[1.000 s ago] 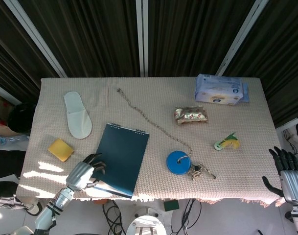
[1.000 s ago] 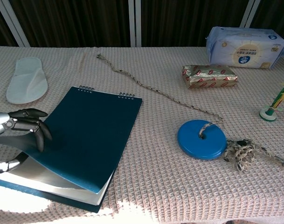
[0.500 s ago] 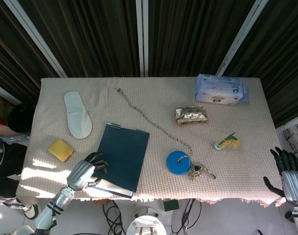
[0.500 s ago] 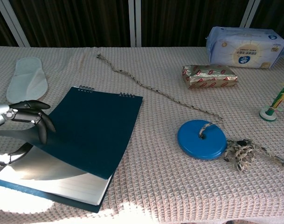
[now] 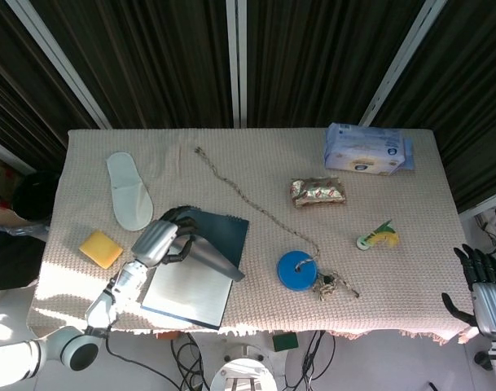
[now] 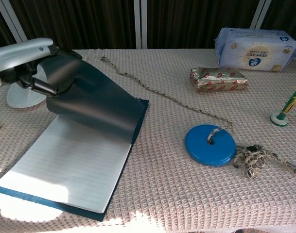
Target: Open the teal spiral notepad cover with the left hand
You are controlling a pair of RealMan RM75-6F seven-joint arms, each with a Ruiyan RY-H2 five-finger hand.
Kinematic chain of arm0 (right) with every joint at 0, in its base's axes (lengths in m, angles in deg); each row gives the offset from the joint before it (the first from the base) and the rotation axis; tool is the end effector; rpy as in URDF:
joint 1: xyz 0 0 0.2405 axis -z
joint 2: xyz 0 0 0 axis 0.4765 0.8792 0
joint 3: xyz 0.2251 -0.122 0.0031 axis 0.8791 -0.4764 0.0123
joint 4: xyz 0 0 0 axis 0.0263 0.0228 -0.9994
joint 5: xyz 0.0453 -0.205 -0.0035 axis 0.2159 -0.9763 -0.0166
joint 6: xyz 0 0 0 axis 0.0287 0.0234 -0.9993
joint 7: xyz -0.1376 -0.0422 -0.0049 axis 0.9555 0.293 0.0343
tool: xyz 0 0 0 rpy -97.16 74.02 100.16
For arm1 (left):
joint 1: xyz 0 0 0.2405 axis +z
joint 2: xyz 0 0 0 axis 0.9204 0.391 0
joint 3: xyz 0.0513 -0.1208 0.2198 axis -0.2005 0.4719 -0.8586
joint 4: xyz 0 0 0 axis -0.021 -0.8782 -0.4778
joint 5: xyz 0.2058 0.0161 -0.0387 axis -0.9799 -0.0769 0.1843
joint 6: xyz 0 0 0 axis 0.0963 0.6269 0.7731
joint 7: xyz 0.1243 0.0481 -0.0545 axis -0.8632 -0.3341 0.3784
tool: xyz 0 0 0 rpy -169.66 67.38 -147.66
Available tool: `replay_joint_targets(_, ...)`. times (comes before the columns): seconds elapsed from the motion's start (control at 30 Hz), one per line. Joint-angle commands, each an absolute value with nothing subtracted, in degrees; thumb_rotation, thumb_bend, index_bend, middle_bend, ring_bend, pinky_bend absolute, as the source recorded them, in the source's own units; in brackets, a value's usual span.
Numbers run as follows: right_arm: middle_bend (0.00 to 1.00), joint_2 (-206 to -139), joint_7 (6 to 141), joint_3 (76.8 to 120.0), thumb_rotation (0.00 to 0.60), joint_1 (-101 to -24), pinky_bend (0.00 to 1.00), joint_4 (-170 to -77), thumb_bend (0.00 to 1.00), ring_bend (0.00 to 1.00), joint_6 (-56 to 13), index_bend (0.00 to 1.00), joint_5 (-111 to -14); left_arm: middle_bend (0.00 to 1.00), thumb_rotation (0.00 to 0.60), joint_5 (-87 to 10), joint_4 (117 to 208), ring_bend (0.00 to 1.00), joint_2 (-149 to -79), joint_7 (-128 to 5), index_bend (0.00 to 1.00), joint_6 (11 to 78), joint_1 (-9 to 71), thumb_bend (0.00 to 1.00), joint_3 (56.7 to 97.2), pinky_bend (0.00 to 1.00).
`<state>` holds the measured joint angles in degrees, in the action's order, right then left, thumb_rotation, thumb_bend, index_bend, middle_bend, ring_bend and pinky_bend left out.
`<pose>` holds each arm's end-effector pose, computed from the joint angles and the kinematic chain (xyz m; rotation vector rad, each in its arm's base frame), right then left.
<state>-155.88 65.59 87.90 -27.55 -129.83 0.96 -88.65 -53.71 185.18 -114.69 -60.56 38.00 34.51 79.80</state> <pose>-0.3589 -0.1371 0.1593 1.3690 -0.9739 0.8335 -0.1477 0.2973 0.0094 -1.7718 -1.2693 -1.2410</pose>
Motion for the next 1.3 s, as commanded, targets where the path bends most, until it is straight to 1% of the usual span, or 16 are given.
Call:
replay_joint_targets(0.03, 0.0, -155.76, 65.45, 88.15, 0.6, -27.55, 0.0, -129.76, 0.31, 0.0, 0.78, 0.0, -88.2, 0.33, 0.6, -42.9, 181.23, 0.1, -118.05, -65.83, 0.76, 31.9, 26.5, 0.52, 88.12, 0.13)
replay_joint_targets(0.17, 0.0, -155.74, 65.27, 88.51, 0.6, -27.74, 0.0, -129.57, 0.31, 0.0, 0.11, 0.0, -87.38, 0.34, 0.6, -34.15, 172.84, 0.1, -122.66, -68.99, 0.77, 29.1, 19.91, 0.52, 93.02, 0.13)
replay_joint_targets(0.27, 0.0, -155.89, 65.09, 88.77, 0.6, -28.05, 0.0, -129.41, 0.31, 0.0, -0.72, 0.0, -86.74, 0.34, 0.6, -27.45, 163.3, 0.1, -127.16, -71.76, 0.77, 27.37, 14.37, 0.52, 95.87, 0.13)
replay_joint_targets(0.4, 0.0, -156.07, 64.67, 89.12, 0.6, -28.39, 0.0, -129.1, 0.31, 0.0, -1.79, 0.0, -85.76, 0.34, 0.6, -20.26, 147.41, 0.1, -133.73, -74.61, 0.77, 24.55, 6.6, 0.52, 98.82, 0.13)
replay_joint_targets(0.6, 0.0, -155.77, 64.05, 89.85, 0.6, -28.49, 0.0, -128.71, 0.32, 0.0, -2.74, 0.0, -84.03, 0.34, 0.6, -16.2, 124.43, 0.1, -141.98, -74.08, 0.74, 19.9, -2.87, 0.52, 102.31, 0.14)
replay_joint_targets(0.63, 0.0, -155.73, 63.95, 89.94, 0.6, -28.5, 0.0, -128.66, 0.32, 0.0, -2.88, 0.0, -83.79, 0.32, 0.6, -15.64, 121.64, 0.1, -142.78, -73.99, 0.68, 18.46, -3.9, 0.51, 102.66, 0.14)
replay_joint_targets(0.67, 0.0, -155.7, 63.85, 90.02, 0.6, -28.53, 0.0, -128.58, 0.32, 0.0, -3.08, 0.0, -83.56, 0.28, 0.6, -15.14, 119.19, 0.09, -143.36, -73.91, 0.54, 16.79, -4.8, 0.5, 102.94, 0.13)
replay_joint_targets(0.7, 0.0, -155.69, 63.72, 90.12, 0.6, -28.61, 0.0, -128.5, 0.32, 0.0, -3.35, 0.0, -83.32, 0.22, 0.6, -14.66, 116.09, 0.07, -143.94, -74.44, 0.34, 14.58, -5.78, 0.46, 102.93, 0.13)
replay_joint_targets(0.73, 0.0, -155.71, 63.65, 90.17, 0.6, -28.67, 0.0, -128.4, 0.32, 0.0, -3.58, 0.0, -83.16, 0.17, 0.6, -14.45, 114.19, 0.06, -144.27, -74.5, 0.22, 13.49, -6.41, 0.43, 103.05, 0.13)
replay_joint_targets(0.77, 0.0, -155.74, 63.58, 90.2, 0.6, -28.73, 0.0, -128.29, 0.32, 0.0, -3.8, 0.0, -83.03, 0.09, 0.6, -14.93, 112.65, 0.05, -144.63, -73.86, 0.08, 13.63, -6.95, 0.38, 103.07, 0.13)
replay_joint_targets(0.8, 0.0, -155.83, 63.48, 90.24, 0.6, -28.83, 0.0, -128.13, 0.32, 0.0, -4.06, 0.0, -82.9, 0.04, 0.6, -16.46, 111.21, 0.04, -145.01, -71.95, 0.01, 14.66, -7.39, 0.35, 102.78, 0.12)
replay_joint_targets(0.83, 0.0, -155.91, 63.4, 90.26, 0.6, -28.88, 0.0, -128.0, 0.32, 0.0, -4.22, 0.0, -82.83, 0.01, 0.6, -17.9, 110.36, 0.04, -145.25, -70.21, 0.0, 15.54, -7.45, 0.33, 102.31, 0.12)
replay_joint_targets(1.0, 0.0, -156.38, 63.1, 90.31, 0.6, -29.18, 0.0, -127.3, 0.32, 0.0, -4.7, 0.0, -82.86, 0.0, 0.6, -24.62, 107.11, 0.03, -145.41, -62.62, 0.0, 18.65, -6.61, 0.32, 99.28, 0.11)
replay_joint_targets(1.13, 0.0, -156.67, 63.01, 90.2, 0.6, -29.25, 0.0, -127.06, 0.31, 0.0, -4.49, 0.0, -83.38, 0.0, 0.6, -26.96, 107.93, 0.02, -144.31, -59.01, 0.0, 20.12, -5.22, 0.31, 98.52, 0.11)
replay_joint_targets(1.23, 0.0, -156.81, 62.92, 90.1, 0.6, -29.2, 0.0, -126.97, 0.32, 0.0, -4.26, 0.0, -83.67, 0.0, 0.6, -29.85, 112.43, 0.01, -142.34, -56.21, 0.0, 23.45, -2.68, 0.3, 97.02, 0.11)
replay_joint_targets(1.3, 0.0, -156.83, 62.91, 90.06, 0.6, -29.14, 0.0, -126.95, 0.32, 0.0, -4.03, 0.0, -83.85, 0.0, 0.599, -33.17, 119.16, 0.0, -139.58, -54.46, 0.0, 27.56, 0.7, 0.3, 94.81, 0.11)
